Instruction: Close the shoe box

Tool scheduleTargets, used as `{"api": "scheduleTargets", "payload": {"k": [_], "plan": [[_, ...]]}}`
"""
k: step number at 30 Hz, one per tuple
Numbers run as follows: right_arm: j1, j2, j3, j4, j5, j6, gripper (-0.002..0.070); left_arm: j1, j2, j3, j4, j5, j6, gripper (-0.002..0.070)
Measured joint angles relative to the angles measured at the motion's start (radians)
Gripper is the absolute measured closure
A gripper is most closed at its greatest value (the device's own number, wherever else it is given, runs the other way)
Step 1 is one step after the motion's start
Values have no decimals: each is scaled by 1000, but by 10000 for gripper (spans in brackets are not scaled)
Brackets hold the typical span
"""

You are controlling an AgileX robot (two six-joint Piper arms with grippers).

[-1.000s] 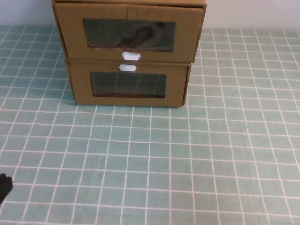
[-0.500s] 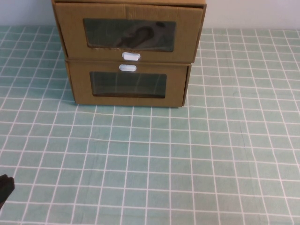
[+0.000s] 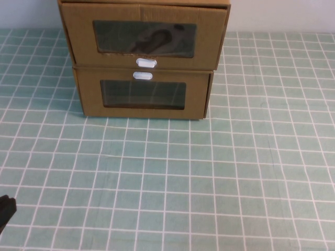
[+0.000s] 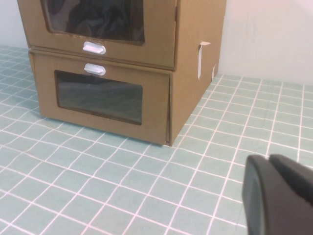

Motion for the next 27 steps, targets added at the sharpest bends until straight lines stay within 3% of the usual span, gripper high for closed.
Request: {"api": "scheduleTargets", "payload": {"k": [7,15,21,27], "plan": [[0,0,0,0,0,0,690,0,-2,2,3,0,0,680],[0,0,0,0,0,0,690,0,-140,142,184,-140,-23,680],[0,0,0,0,0,0,690,0,-270,320,302,-321,-157,680],[0,0,0,0,0,0,690,0,-280,349,429,-228,-316,680]]}}
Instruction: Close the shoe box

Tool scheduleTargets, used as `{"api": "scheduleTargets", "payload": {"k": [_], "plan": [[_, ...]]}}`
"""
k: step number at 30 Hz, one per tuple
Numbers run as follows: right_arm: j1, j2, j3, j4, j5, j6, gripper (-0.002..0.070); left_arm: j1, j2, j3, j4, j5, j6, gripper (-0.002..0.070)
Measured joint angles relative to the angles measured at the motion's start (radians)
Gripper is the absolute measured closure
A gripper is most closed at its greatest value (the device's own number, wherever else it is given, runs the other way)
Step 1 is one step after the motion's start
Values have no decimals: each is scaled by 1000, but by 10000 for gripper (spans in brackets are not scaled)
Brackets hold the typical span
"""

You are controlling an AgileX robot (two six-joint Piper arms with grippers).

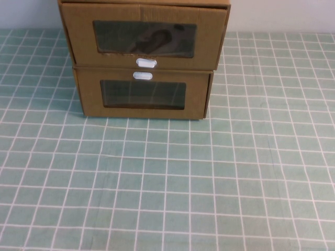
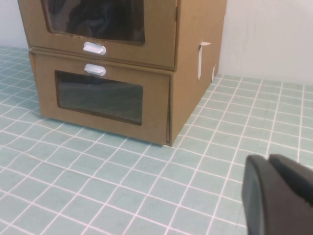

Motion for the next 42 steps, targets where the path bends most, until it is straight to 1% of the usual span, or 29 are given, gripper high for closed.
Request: {"api": "scheduleTargets", "payload": {"k": [2,6,42], "plan": [[0,0,0,0,0,0,690,0,0,0,12,49,-36,680],[0,0,0,0,0,0,690,0,0,0,33,58,-55,680],[0,0,0,0,0,0,690,0,0,0,41,60,-62,680]]}}
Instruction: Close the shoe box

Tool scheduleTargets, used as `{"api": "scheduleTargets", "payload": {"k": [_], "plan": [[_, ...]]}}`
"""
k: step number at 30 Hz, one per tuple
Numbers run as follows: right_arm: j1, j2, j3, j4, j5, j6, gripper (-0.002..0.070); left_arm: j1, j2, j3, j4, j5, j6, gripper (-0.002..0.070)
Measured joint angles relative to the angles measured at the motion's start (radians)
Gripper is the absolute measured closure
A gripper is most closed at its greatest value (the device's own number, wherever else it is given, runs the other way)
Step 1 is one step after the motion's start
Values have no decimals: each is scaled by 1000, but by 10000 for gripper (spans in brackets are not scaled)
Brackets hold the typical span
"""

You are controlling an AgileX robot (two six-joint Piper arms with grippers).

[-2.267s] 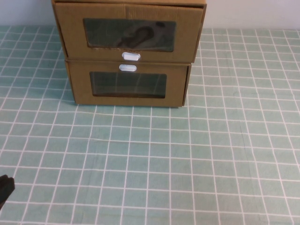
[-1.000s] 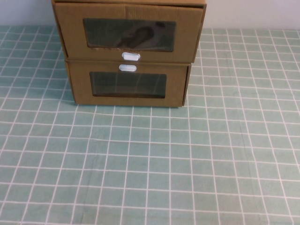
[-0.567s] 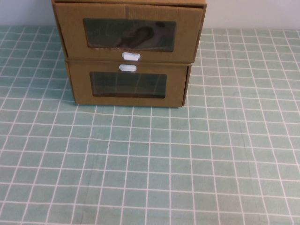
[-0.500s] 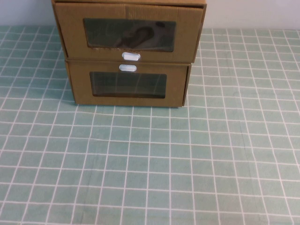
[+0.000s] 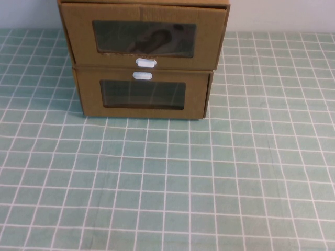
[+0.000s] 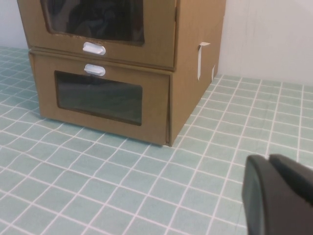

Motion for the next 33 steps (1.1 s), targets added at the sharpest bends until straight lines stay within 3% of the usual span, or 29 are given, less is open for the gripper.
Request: {"api": "scheduleTargets", "payload": {"k": [9,27,33], "plan": [[-37,-87,4,0,-2,0,690,0,-2,0,0,0,0,680],[-352,-265,228,-42,49,9,690,0,-2,0,0,0,0,680],[-390,-272,268,-148,96,148,690,0,-2,0,0,0,0,680]]}}
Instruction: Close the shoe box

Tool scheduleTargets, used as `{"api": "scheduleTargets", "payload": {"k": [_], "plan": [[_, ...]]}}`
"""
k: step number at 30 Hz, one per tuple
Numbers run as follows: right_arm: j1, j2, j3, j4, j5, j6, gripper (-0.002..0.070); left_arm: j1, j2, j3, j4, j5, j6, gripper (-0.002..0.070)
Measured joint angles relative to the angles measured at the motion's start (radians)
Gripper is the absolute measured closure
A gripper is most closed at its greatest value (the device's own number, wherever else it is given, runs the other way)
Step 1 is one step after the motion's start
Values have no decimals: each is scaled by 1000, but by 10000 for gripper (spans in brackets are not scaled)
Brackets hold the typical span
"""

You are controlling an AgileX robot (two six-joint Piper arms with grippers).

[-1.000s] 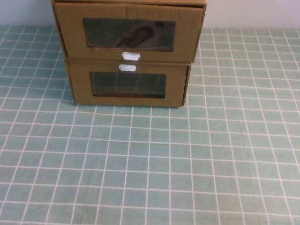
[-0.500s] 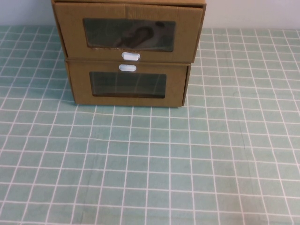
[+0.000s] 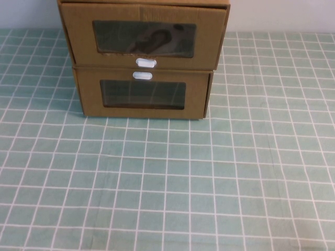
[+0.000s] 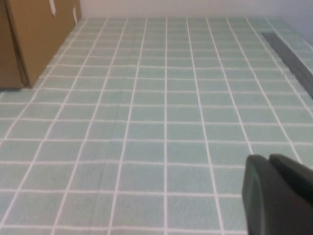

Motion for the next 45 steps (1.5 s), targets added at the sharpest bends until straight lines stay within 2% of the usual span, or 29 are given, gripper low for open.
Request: {"api": "scheduleTargets", "payload": {"k": [8,45], "plan": [[-24,0,2,-47,72,83,690,0,0,0,0,1,0,680],[-64,-1,2,-49,72,85,690,0,0,0,0,2,0,680]]}}
